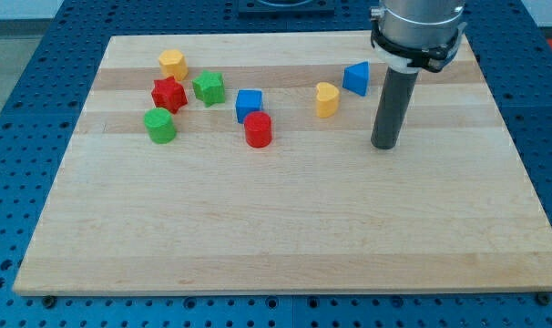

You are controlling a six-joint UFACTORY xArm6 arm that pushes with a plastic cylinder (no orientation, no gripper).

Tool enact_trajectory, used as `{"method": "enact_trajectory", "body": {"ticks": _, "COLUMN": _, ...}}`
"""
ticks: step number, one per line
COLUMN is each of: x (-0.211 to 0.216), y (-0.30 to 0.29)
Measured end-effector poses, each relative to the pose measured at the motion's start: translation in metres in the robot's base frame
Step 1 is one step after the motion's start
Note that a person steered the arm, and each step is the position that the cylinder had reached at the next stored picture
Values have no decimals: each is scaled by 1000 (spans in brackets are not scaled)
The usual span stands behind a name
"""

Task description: Push the yellow heart below the blue cube

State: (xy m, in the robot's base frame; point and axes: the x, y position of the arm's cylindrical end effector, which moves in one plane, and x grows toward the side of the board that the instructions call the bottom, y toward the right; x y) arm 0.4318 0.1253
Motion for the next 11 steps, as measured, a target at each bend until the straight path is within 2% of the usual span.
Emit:
{"method": "enact_trajectory", "body": {"ticks": 1, "x": -5, "y": -11}}
{"method": "enact_trajectory", "body": {"ticks": 5, "x": -95, "y": -62}}
{"method": "enact_trajectory", "body": {"ticks": 6, "x": -98, "y": -66}}
{"method": "enact_trajectory", "body": {"ticks": 8, "x": -45, "y": -63}}
{"method": "enact_trajectory", "body": {"ticks": 10, "x": -101, "y": -70}}
{"method": "enact_trajectory", "body": {"ticks": 11, "x": -110, "y": -73}}
